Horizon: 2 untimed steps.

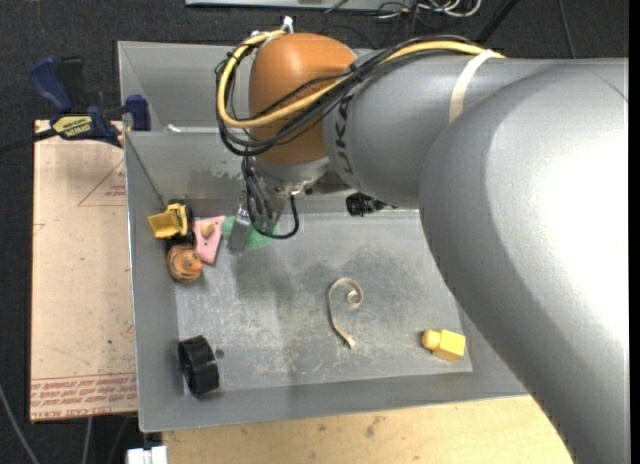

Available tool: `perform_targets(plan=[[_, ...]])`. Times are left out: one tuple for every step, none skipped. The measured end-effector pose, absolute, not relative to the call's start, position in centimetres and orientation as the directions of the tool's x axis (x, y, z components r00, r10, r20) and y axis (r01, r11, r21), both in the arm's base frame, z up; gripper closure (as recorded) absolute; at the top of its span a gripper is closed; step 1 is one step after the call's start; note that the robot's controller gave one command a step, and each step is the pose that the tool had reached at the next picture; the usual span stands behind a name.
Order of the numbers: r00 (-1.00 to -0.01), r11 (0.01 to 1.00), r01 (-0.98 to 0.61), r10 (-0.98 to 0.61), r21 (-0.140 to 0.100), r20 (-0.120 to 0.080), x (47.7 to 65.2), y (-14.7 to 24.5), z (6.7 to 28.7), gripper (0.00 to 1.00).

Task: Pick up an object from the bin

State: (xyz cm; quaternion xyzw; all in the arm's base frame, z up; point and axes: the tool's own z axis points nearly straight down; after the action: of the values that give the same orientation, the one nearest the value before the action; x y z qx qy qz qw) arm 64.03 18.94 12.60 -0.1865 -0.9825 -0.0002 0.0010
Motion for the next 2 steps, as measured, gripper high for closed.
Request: perform_targets(plan=[[-0.931,0.931,0.366,0.366,0.003,-0.003,64.15,18.98,14.32,1.00],[-0.931,0.931,0.366,0.366,0.004,-0.003,64.18,18.99,15.20,1.00]])
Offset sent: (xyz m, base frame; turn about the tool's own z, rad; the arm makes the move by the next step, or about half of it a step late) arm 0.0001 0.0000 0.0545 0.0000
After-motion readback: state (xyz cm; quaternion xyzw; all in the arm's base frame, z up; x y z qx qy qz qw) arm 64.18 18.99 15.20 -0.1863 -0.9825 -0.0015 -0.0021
